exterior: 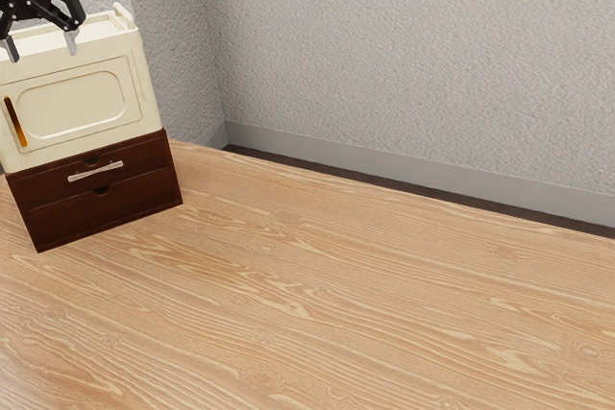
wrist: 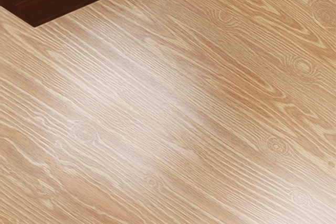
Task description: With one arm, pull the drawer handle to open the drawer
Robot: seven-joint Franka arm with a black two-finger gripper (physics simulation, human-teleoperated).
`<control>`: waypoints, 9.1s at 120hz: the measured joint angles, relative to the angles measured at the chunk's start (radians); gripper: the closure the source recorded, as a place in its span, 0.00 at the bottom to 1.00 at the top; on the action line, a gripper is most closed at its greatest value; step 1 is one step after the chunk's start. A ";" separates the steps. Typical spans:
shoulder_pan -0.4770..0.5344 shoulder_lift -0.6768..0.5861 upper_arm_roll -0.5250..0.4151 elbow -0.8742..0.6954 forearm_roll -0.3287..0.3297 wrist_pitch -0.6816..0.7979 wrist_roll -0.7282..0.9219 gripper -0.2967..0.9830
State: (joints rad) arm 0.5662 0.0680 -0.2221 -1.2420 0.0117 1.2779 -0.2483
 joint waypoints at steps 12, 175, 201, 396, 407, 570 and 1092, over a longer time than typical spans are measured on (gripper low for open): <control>0.000 0.000 0.000 0.000 0.000 0.000 0.000 0.23; 0.009 -0.154 -0.013 -0.094 -0.025 0.001 -0.006 0.23; -0.025 -0.427 -0.014 -0.570 -0.030 0.162 -0.007 0.23; -0.022 -0.500 0.085 -1.194 -0.097 0.908 1.469 0.23; -0.011 -0.425 0.085 -1.180 -0.101 0.982 1.526 0.23; 0.023 0.100 0.129 -0.826 0.001 1.241 1.428 0.23; -0.346 0.003 0.369 -1.075 0.031 1.386 1.276 0.24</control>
State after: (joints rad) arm 0.2201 0.0714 0.1466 -2.3172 0.0425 2.6639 1.0278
